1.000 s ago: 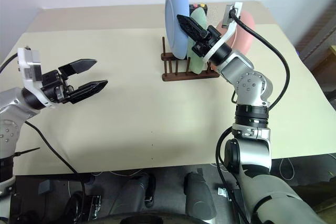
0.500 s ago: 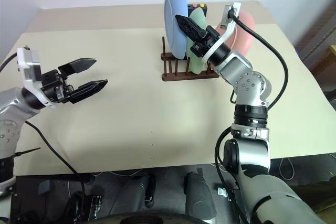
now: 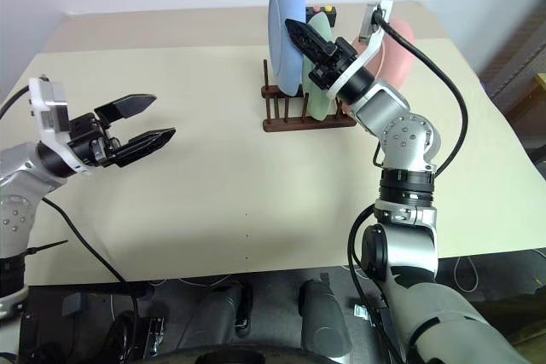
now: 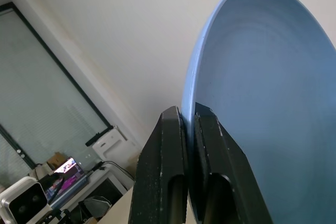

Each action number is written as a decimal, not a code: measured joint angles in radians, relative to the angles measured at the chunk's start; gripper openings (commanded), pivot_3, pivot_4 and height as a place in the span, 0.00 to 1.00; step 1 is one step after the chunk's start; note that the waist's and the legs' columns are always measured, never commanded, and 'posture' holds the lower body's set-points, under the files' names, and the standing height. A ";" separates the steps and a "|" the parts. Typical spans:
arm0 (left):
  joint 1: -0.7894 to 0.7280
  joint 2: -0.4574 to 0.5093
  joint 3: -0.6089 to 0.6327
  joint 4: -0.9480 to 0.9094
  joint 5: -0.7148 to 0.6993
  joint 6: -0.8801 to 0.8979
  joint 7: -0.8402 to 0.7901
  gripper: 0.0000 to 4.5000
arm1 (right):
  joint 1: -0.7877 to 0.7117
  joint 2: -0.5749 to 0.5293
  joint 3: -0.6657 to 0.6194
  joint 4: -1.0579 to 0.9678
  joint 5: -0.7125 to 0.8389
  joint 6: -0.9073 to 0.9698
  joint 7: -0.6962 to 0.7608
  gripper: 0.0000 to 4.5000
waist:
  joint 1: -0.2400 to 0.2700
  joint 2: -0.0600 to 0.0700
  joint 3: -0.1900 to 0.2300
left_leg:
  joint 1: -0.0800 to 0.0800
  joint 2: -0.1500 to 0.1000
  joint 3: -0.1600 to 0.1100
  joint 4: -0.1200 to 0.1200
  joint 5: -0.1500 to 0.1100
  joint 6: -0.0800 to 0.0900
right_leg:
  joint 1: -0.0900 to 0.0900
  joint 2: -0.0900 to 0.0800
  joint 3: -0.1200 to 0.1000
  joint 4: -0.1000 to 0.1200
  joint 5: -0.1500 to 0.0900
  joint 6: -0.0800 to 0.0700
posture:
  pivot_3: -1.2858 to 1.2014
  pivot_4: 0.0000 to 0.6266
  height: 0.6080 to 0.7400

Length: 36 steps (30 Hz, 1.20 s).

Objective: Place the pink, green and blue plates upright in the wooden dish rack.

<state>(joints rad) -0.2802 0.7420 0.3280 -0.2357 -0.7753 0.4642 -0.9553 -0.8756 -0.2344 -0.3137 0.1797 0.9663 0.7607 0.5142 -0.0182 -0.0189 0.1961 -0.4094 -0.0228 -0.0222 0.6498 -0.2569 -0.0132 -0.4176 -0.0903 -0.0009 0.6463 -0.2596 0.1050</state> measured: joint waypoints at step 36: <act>0.000 -0.003 0.000 -0.009 -0.001 0.007 0.019 0.97 | 0.012 0.043 0.016 -0.070 0.035 -0.003 -0.048 0.00 | 0.000 0.000 0.000 | 0.000 0.000 0.000 0.000 0.000 0.000 | 0.000 0.000 0.000 0.000 0.000 0.000 | 0.52 0.24 1.00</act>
<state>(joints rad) -0.2803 0.7391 0.3279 -0.2443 -0.7764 0.4713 -0.9361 -0.8638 -0.1914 -0.2978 0.1102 1.0012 0.7580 0.4662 -0.0183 -0.0188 0.1961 -0.4095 -0.0226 -0.0221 0.6497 -0.2569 -0.0132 -0.4179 -0.0902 -0.0008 0.6464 -0.2596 0.1050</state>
